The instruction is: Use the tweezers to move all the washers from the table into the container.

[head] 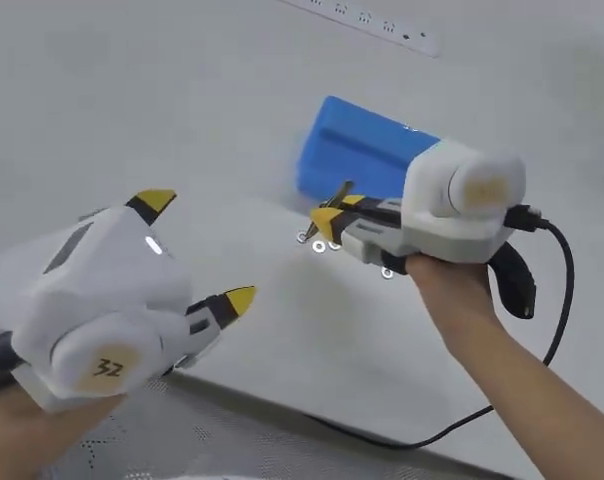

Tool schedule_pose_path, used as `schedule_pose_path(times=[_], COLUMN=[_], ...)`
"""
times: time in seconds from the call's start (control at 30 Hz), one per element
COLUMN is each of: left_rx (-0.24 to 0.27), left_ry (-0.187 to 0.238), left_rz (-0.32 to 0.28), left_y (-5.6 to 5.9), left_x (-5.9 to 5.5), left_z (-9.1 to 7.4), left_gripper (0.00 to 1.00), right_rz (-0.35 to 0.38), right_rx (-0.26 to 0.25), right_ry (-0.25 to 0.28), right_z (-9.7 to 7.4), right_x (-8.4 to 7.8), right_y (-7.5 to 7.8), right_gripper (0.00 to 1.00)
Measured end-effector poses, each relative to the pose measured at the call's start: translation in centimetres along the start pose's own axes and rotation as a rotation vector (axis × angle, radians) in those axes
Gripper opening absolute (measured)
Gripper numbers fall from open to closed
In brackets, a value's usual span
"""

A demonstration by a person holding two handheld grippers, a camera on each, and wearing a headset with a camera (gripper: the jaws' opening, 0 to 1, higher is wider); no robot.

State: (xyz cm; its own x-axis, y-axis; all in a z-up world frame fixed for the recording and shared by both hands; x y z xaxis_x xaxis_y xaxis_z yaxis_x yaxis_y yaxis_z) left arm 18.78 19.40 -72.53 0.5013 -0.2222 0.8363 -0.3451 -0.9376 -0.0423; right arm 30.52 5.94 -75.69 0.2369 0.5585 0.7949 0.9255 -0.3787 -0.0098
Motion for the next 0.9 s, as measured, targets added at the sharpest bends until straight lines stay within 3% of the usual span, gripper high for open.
schedule_pose_path(times=[0.2,0.6,0.9], left_rx=[-0.001,0.014,0.019], left_ry=[-0.003,-0.010,-0.013], left_rz=[-0.005,-0.004,0.006], left_y=[-0.16,-0.43,-0.41], left_x=[-0.12,-0.24,-0.23], left_z=[0.03,-0.05,-0.07], left_gripper=[0.68,0.67,0.67], right_rz=[-0.004,-0.016,-0.055], right_rx=[0.022,0.015,0.003], right_ry=[-0.023,-0.015,-0.042], right_z=[0.38,0.70,0.82], right_x=[-0.24,0.07,-0.16], right_y=[-0.23,-0.28,-0.61], right_gripper=[0.05,0.05,0.04])
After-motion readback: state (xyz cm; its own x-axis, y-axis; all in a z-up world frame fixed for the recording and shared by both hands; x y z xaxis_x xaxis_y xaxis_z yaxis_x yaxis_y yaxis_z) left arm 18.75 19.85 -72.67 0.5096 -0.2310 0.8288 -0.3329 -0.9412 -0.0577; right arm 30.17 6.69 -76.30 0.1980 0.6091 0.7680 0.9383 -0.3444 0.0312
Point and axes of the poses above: the centre of the closed fingertips' face, and the gripper's own axes: z roughly forward along the fingers, y roughly to its right, x roughly out of its top, the point moved 7 cm from there along -z, roughly backward along the fingers, and after that the axes turned 11 degrees about -z, right-handed, at the moved point
